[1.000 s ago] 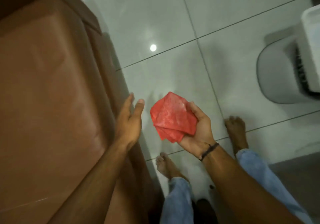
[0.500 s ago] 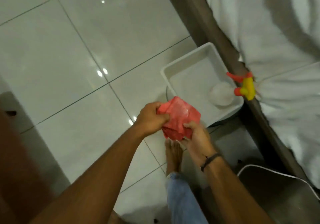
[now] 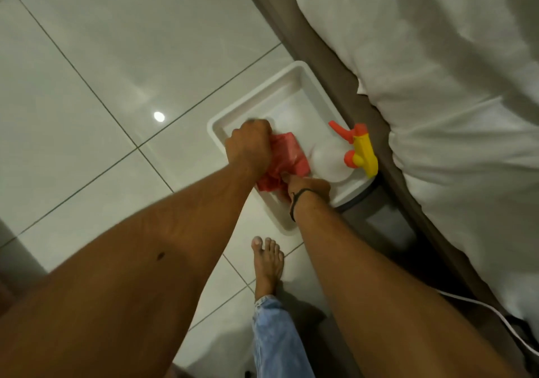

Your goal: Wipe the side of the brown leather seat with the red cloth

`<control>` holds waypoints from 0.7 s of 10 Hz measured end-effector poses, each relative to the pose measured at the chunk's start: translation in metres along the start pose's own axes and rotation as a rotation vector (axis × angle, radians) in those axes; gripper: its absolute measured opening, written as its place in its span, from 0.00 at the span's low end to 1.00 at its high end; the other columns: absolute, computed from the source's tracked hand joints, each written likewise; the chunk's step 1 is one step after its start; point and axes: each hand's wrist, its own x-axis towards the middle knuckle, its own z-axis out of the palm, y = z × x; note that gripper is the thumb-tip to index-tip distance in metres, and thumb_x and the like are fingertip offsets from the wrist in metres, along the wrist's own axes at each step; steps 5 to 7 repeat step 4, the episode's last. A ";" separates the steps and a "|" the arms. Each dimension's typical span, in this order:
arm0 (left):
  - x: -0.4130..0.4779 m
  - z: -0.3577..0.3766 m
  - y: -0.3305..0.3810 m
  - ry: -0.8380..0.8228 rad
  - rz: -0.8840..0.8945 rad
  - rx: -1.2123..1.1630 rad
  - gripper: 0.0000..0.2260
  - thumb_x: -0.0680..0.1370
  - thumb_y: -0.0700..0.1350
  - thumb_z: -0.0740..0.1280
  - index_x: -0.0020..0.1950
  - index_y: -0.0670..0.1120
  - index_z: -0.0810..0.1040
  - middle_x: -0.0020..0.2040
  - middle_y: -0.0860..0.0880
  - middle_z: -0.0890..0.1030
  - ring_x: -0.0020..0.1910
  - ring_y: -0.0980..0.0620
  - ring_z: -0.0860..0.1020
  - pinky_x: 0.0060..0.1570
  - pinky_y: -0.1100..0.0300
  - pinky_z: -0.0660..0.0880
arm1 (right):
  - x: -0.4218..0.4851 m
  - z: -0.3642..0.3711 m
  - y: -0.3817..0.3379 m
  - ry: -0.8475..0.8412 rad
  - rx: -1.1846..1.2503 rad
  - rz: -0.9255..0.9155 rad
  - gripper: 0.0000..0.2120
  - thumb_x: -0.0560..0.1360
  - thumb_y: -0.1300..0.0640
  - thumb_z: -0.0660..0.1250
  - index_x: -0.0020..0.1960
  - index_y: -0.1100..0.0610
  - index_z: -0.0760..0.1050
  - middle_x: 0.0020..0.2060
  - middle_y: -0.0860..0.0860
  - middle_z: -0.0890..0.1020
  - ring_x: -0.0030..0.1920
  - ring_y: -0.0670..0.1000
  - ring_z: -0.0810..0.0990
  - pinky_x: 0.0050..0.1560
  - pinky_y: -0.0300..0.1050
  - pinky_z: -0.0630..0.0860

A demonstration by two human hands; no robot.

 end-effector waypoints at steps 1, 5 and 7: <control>-0.004 0.000 0.004 0.110 0.034 0.089 0.19 0.79 0.34 0.69 0.70 0.44 0.77 0.67 0.40 0.76 0.61 0.37 0.79 0.53 0.43 0.78 | 0.005 -0.001 0.006 -0.007 -0.028 0.036 0.35 0.66 0.43 0.85 0.62 0.66 0.81 0.48 0.58 0.90 0.45 0.53 0.92 0.49 0.50 0.89; -0.086 0.019 -0.049 0.415 0.092 -0.179 0.22 0.84 0.49 0.64 0.78 0.48 0.74 0.79 0.45 0.73 0.76 0.43 0.73 0.70 0.47 0.72 | -0.013 0.014 0.015 -0.107 0.102 0.036 0.13 0.78 0.48 0.74 0.54 0.55 0.76 0.37 0.50 0.74 0.27 0.48 0.72 0.20 0.39 0.70; -0.086 0.019 -0.049 0.415 0.092 -0.179 0.22 0.84 0.49 0.64 0.78 0.48 0.74 0.79 0.45 0.73 0.76 0.43 0.73 0.70 0.47 0.72 | -0.013 0.014 0.015 -0.107 0.102 0.036 0.13 0.78 0.48 0.74 0.54 0.55 0.76 0.37 0.50 0.74 0.27 0.48 0.72 0.20 0.39 0.70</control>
